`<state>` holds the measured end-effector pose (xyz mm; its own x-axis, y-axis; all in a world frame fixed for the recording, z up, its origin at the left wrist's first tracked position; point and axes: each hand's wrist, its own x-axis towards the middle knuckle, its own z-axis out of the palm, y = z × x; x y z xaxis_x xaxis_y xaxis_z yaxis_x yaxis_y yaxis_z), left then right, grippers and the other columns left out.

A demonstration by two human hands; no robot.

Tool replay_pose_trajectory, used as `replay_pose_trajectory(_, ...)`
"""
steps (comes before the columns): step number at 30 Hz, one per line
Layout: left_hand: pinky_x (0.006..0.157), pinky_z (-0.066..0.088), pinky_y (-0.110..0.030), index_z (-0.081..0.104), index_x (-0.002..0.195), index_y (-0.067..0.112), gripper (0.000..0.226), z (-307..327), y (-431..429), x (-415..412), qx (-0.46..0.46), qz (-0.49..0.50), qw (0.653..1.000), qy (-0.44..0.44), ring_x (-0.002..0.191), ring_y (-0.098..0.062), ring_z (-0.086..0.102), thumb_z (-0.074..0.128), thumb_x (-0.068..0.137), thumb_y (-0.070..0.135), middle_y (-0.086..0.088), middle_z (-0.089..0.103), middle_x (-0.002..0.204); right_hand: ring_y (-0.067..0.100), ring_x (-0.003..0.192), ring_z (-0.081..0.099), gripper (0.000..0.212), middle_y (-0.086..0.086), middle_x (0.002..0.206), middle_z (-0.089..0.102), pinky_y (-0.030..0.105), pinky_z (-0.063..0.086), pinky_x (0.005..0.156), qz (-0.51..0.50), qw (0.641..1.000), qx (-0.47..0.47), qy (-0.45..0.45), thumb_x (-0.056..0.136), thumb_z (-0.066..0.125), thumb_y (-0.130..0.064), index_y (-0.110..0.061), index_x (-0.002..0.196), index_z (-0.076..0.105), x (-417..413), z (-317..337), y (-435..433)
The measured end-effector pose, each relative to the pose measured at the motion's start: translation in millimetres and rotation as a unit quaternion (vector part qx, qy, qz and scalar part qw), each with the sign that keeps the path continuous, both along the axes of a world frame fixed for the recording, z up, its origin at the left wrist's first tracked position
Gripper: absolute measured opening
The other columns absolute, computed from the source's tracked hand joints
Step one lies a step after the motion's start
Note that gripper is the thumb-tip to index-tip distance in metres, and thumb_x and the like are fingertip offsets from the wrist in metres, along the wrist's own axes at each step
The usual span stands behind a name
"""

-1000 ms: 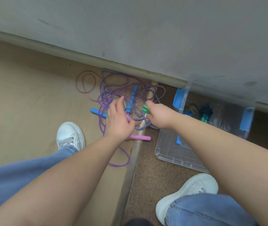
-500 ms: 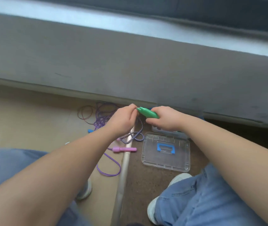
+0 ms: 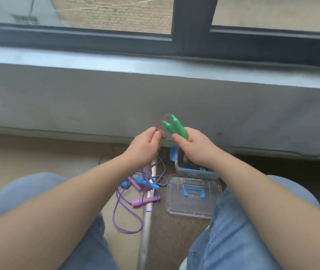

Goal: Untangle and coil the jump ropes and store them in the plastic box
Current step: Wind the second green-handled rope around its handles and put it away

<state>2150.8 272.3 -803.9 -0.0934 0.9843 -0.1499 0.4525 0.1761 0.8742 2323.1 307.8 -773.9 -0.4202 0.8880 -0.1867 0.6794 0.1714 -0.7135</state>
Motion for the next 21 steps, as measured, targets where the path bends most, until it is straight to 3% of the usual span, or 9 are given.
replay_pose_trajectory(4, 0.076, 0.038, -0.034, 0.058, 0.098, 0.008, 0.034, -2, -2, 15, -0.022, -0.04, 0.983, 0.18, 0.095, -0.03, 0.058, 0.033, 0.105, 0.03, -0.01, 0.067, 0.097, 0.029, 0.087, 0.061, 0.023, 0.002, 0.088, 0.06, 0.035, 0.04, 0.069, -0.007, 0.997, 0.028, -0.068, 0.102, 0.047, -0.04, -0.019, 0.092, 0.05, -10, -16, -2)
replay_pose_trajectory(6, 0.076, 0.042, -0.033, 0.059, 0.093, 0.01, 0.033, 0, 1, 17, -0.033, -0.05, 0.978, 0.199, 0.096, -0.031, 0.061, 0.036, 0.103, 0.031, -0.012, 0.068, 0.096, 0.027, 0.087, 0.057, 0.021, 0.002, 0.09, 0.06, 0.033, 0.037, 0.069, 0.025, 0.995, 0.029, -0.088, 0.102, 0.047, -0.037, -0.02, 0.09, 0.047, -5, -18, -1)
replay_pose_trajectory(8, 0.079, 0.053, -0.035, 0.06, 0.103, 0.014, 0.027, 0, 3, 15, -0.047, -0.028, 0.985, 0.161, 0.085, -0.025, 0.069, 0.041, 0.098, 0.033, -0.006, 0.072, 0.087, 0.024, 0.085, 0.057, 0.02, 0.002, 0.089, 0.061, 0.032, 0.037, 0.069, 0.048, 0.994, 0.024, -0.091, 0.102, 0.048, -0.035, -0.02, 0.089, 0.047, 1, -16, 1)
replay_pose_trajectory(11, 0.073, 0.056, -0.028, 0.045, 0.135, 0.023, 0.038, 2, 7, 11, -0.039, 0.067, 0.996, 0.051, 0.062, -0.007, 0.071, 0.042, 0.098, 0.028, 0.001, 0.074, 0.086, 0.022, 0.079, 0.055, 0.023, -0.001, 0.083, 0.058, 0.032, 0.035, 0.064, 0.041, 0.996, 0.015, -0.076, 0.102, 0.049, -0.038, -0.022, 0.085, 0.045, 2, -15, 5)
replay_pose_trajectory(12, 0.068, 0.053, -0.026, 0.045, 0.135, 0.025, 0.036, 3, 9, 11, -0.026, 0.079, 0.996, 0.033, 0.058, -0.005, 0.069, 0.041, 0.099, 0.026, 0.002, 0.072, 0.085, 0.02, 0.078, 0.054, 0.023, -0.003, 0.082, 0.057, 0.032, 0.034, 0.062, 0.043, 0.996, 0.011, -0.075, 0.101, 0.049, -0.039, -0.021, 0.086, 0.046, 2, -17, 6)
replay_pose_trajectory(14, 0.066, 0.05, -0.026, 0.056, 0.115, 0.024, 0.023, 2, 12, 10, -0.004, 0.052, 0.997, 0.06, 0.058, -0.006, 0.068, 0.039, 0.1, 0.025, 0.004, 0.071, 0.08, 0.02, 0.078, 0.058, 0.023, -0.005, 0.082, 0.057, 0.032, 0.038, 0.063, 0.051, 0.996, 0.003, -0.067, 0.101, 0.05, -0.04, -0.019, 0.092, 0.05, 2, -19, 6)
replay_pose_trajectory(17, 0.075, 0.053, -0.033, 0.059, 0.086, 0.022, 0.029, -4, 6, 12, -0.03, -0.048, 0.99, 0.131, 0.071, -0.015, 0.069, 0.037, 0.102, 0.03, 0.004, 0.071, 0.076, 0.025, 0.078, 0.067, 0.025, -0.001, 0.083, 0.061, 0.036, 0.051, 0.067, 0.037, 0.999, 0.002, -0.034, 0.1, 0.051, -0.039, -0.014, 0.1, 0.055, 2, -17, 6)
replay_pose_trajectory(21, 0.075, 0.045, -0.033, 0.061, 0.098, 0.024, 0.029, -11, -2, 12, -0.026, -0.089, 0.979, 0.183, 0.081, -0.022, 0.061, 0.034, 0.104, 0.032, 0.002, 0.067, 0.082, 0.027, 0.059, 0.071, 0.023, 0.004, 0.076, 0.058, 0.037, 0.054, 0.059, -0.038, 0.997, -0.042, 0.053, 0.102, 0.048, -0.035, -0.012, 0.1, 0.054, 3, -14, 9)
